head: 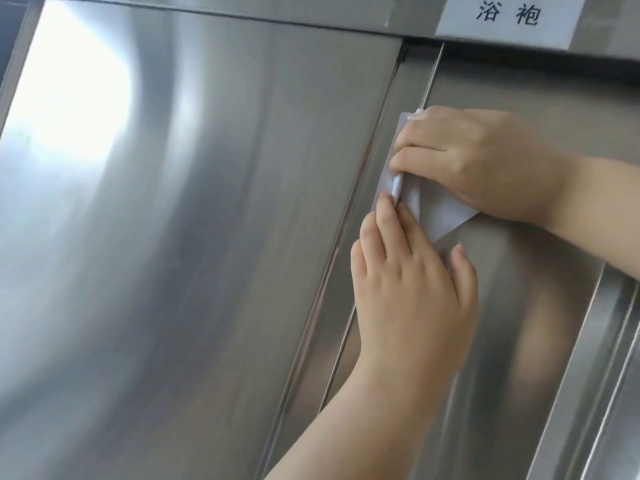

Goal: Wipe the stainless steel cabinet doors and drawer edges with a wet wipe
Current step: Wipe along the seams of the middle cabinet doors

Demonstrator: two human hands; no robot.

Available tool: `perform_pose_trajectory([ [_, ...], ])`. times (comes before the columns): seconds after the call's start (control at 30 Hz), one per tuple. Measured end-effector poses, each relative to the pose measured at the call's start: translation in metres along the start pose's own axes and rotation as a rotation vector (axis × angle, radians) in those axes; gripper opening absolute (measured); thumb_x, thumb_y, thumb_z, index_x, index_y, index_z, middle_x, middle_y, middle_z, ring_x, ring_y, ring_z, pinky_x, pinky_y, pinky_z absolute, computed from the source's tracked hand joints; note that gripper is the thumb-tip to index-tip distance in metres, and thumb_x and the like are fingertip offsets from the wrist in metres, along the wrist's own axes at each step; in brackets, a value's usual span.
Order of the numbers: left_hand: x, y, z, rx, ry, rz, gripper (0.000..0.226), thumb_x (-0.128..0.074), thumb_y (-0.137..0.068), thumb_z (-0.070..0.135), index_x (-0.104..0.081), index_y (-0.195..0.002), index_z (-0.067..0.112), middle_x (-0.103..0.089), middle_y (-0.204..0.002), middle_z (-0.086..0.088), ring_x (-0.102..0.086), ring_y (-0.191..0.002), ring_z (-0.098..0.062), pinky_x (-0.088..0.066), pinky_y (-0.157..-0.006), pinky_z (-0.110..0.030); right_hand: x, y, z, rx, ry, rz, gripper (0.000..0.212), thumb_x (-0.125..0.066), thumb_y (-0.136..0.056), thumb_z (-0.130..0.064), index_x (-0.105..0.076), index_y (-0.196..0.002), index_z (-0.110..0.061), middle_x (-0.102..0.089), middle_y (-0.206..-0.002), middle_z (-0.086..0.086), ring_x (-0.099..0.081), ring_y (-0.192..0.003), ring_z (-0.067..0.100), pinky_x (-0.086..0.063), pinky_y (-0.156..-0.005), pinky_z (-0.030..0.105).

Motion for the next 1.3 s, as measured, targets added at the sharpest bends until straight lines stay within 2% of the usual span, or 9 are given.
perform_pose_trajectory([
  [0.17, -0.003, 0.064, -0.029, 0.068, -0.003, -0.087, 0.067, -0.033, -0.088, 0.041, -0.038, -0.139, -0.002, -0.038, -0.145, -0.014, -0.037, -0.125, -0.027, -0.032, -0.104, -0.037, -0.006, 0.012, -0.067, 0.104, -0.096, 0.057, 0.027, -0.038, -0.098, 0.001, -0.064, -0.093, -0.003, -0.064, -0.093, 0.014, -0.063, -0.089, 0.033, -0.053, -0.077, 0.042],
  [0.27, -0.004, 0.108, -0.049, 0.087, 0.010, -0.149, 0.066, -0.033, -0.089, 0.039, -0.036, -0.141, -0.002, -0.035, -0.146, -0.014, -0.035, -0.127, -0.026, -0.026, -0.107, -0.034, -0.013, 0.022, -0.115, 0.149, -0.168, 0.050, 0.026, -0.041, -0.096, 0.002, -0.066, -0.092, -0.003, -0.065, -0.092, 0.013, -0.064, -0.088, 0.032, -0.053, -0.077, 0.041],
  [0.4, -0.008, 0.172, -0.079, 0.122, 0.012, -0.249, 0.066, -0.034, -0.090, 0.035, -0.030, -0.144, -0.002, -0.031, -0.148, -0.015, -0.035, -0.130, -0.029, -0.029, -0.110, -0.038, -0.023, 0.032, -0.185, 0.215, -0.239, 0.030, 0.028, -0.041, -0.094, 0.003, -0.066, -0.086, -0.005, -0.064, -0.085, 0.009, -0.063, -0.081, 0.030, -0.053, -0.078, 0.038],
  [0.6, -0.013, 0.270, -0.126, 0.209, -0.029, -0.381, 0.063, -0.037, -0.090, 0.031, -0.030, -0.144, -0.002, -0.030, -0.147, -0.015, -0.030, -0.131, -0.024, -0.025, -0.112, -0.031, -0.036, 0.046, -0.293, 0.283, -0.319, 0.021, 0.025, -0.043, -0.089, 0.002, -0.058, -0.074, -0.012, -0.050, -0.072, 0.002, -0.050, -0.067, 0.022, -0.048, -0.069, 0.033],
  [0.77, -0.012, 0.344, -0.161, 0.335, -0.091, -0.460, 0.060, -0.038, -0.088, 0.029, -0.036, -0.139, -0.003, -0.038, -0.140, -0.016, -0.032, -0.128, -0.022, -0.036, -0.106, -0.034, -0.047, 0.050, -0.378, 0.309, -0.385, -0.040, 0.022, -0.066, -0.068, -0.003, -0.052, -0.060, -0.019, -0.044, -0.063, -0.001, -0.042, -0.059, 0.018, -0.040, -0.054, 0.027],
  [0.87, -0.012, 0.379, -0.177, 0.375, -0.124, -0.516, 0.059, -0.038, -0.087, 0.029, -0.040, -0.136, -0.005, -0.044, -0.136, -0.018, -0.039, -0.126, -0.025, -0.045, -0.099, -0.037, -0.055, 0.056, -0.426, 0.362, -0.412, -0.117, 0.023, -0.069, -0.060, -0.007, -0.052, -0.056, -0.022, -0.045, -0.061, -0.004, -0.043, -0.057, 0.015, -0.035, -0.052, 0.025],
  [1.0, -0.011, 0.413, -0.195, 0.440, -0.120, -0.541, 0.057, -0.037, -0.088, 0.029, -0.044, -0.133, -0.005, -0.046, -0.134, -0.017, -0.044, -0.125, -0.025, -0.052, -0.089, -0.035, -0.061, 0.063, -0.469, 0.435, -0.465, -0.169, 0.020, -0.065, -0.056, -0.007, -0.053, -0.055, -0.024, -0.047, -0.061, -0.005, -0.045, -0.057, 0.013, -0.038, -0.052, 0.023],
  [1.2, -0.012, 0.439, -0.205, 0.407, -0.169, -0.587, 0.055, -0.038, -0.089, 0.026, -0.043, -0.132, -0.006, -0.048, -0.134, -0.019, -0.032, -0.128, -0.023, -0.047, -0.097, -0.038, -0.070, 0.072, -0.506, 0.522, -0.465, -0.257, 0.020, -0.070, -0.061, -0.014, -0.055, -0.057, -0.027, -0.048, -0.062, -0.009, -0.047, -0.058, 0.010, -0.042, -0.054, 0.020],
  [1.3, -0.012, 0.445, -0.209, 0.410, -0.157, -0.579, 0.057, -0.054, -0.087, 0.022, -0.040, -0.135, -0.005, -0.046, -0.136, -0.018, -0.034, -0.129, -0.023, -0.044, -0.100, -0.038, -0.071, 0.071, -0.508, 0.508, -0.495, -0.279, 0.019, -0.071, -0.060, -0.015, -0.056, -0.057, -0.027, -0.049, -0.061, -0.010, -0.048, -0.058, 0.009, -0.040, -0.056, 0.020],
])
Point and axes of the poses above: each hand's wrist, its own y-axis away from the middle knuckle, its own x-axis out of the back of the hand, z = x × y, the point moved 10 cm from there along -y, towards the middle knuckle
